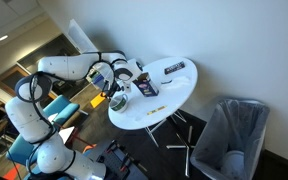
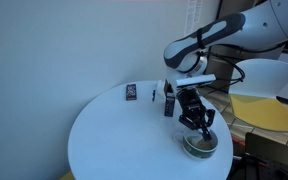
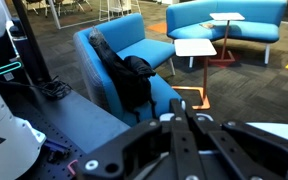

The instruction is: Pour some of the things in the box into the mug and then stir them with the spoon

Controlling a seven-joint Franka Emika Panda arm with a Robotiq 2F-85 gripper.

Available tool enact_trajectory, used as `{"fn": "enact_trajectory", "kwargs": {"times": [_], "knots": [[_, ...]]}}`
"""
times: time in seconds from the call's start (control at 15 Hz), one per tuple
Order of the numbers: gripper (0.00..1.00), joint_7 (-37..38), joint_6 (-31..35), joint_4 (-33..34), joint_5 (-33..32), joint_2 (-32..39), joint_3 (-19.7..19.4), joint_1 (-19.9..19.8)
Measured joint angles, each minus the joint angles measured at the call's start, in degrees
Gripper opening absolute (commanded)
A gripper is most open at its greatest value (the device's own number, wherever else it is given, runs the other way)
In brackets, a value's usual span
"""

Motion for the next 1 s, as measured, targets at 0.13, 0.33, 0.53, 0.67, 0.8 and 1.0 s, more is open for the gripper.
{"fn": "enact_trajectory", "kwargs": {"times": [0.13,0.33,0.53,0.67,0.8,1.0], "knots": [[0.01,-1.3,0.0,-0.7,0.0,-0.5,0.0,0.0],[0.01,-2.5,-0.1,-1.7,0.0,-1.3,0.0,-0.1],[0.01,-5.0,-0.1,-2.8,0.0,-3.3,-0.1,-0.3],[0.01,-6.0,-0.2,-3.7,0.0,-5.4,-0.2,-0.4],[0.01,-6.6,-0.3,-4.5,0.0,-8.1,-0.3,-0.7],[0.01,-6.6,-0.3,-5.3,0.0,-12.4,-0.3,-1.1]]}}
